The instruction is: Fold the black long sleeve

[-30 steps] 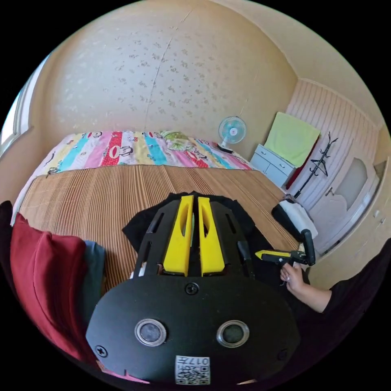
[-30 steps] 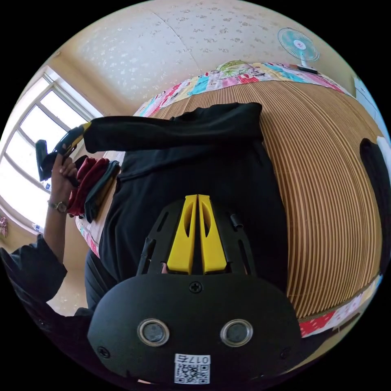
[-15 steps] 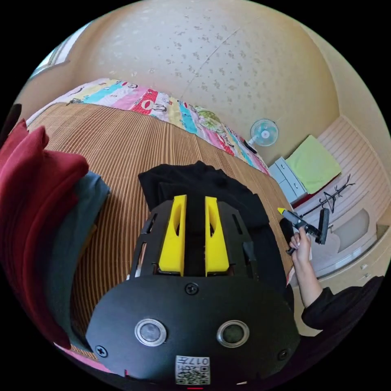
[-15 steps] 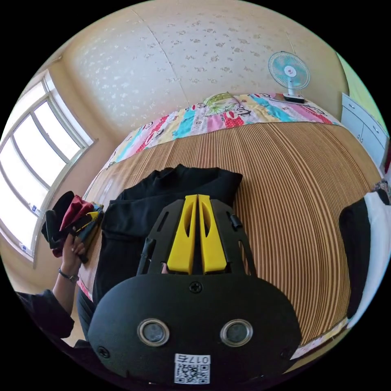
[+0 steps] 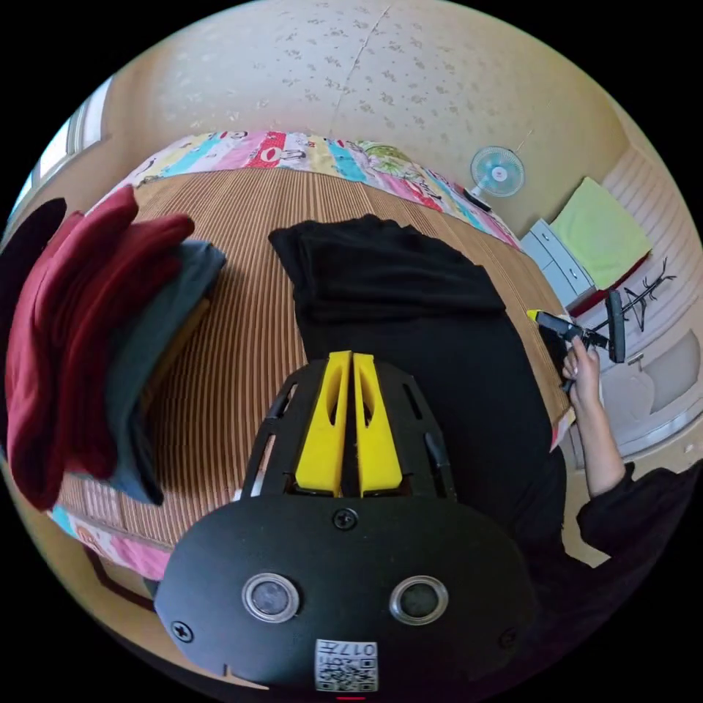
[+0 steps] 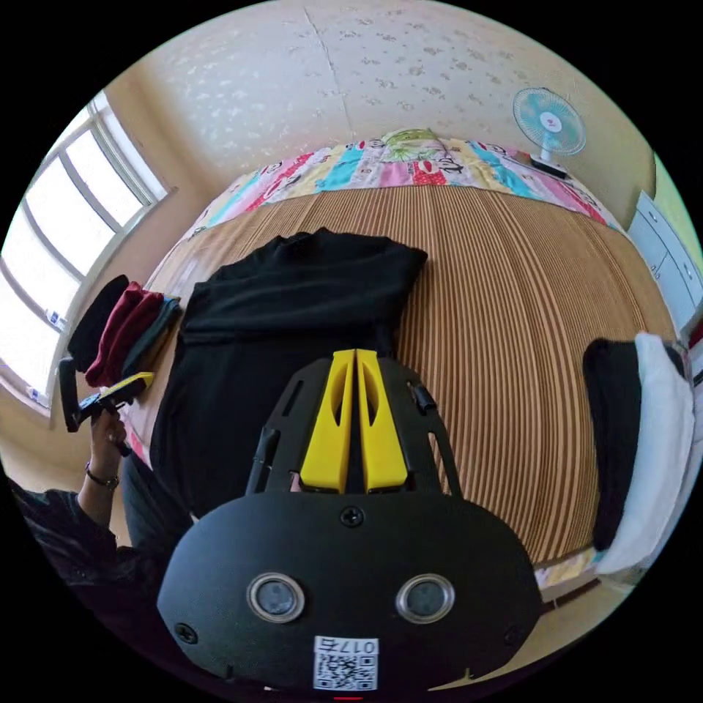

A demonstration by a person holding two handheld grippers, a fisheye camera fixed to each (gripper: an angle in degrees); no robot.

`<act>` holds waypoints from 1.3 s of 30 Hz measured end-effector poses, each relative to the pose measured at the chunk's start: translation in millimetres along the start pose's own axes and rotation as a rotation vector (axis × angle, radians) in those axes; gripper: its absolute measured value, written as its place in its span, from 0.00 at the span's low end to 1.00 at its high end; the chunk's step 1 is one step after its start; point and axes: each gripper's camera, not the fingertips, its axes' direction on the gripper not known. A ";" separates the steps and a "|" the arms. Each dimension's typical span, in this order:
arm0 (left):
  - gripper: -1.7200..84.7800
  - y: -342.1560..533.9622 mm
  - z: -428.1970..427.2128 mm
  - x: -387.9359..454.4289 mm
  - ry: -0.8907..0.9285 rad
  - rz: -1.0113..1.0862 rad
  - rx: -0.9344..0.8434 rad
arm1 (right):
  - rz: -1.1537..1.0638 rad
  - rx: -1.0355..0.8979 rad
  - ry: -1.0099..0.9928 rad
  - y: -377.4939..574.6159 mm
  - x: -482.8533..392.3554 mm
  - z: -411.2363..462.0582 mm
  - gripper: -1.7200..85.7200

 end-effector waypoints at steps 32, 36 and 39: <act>0.11 40.5 -14.7 -96.9 0.041 -0.121 -0.148 | 0.256 -0.015 -0.127 118.6 142.7 -50.3 0.13; 0.07 43.3 -15.6 -114.3 0.112 -0.143 -0.205 | 0.244 -0.033 -0.139 133.7 150.2 -36.3 0.14; 0.07 52.4 -33.4 -128.6 0.235 -0.147 -0.154 | 0.254 -0.096 -0.191 140.2 159.0 -29.3 0.09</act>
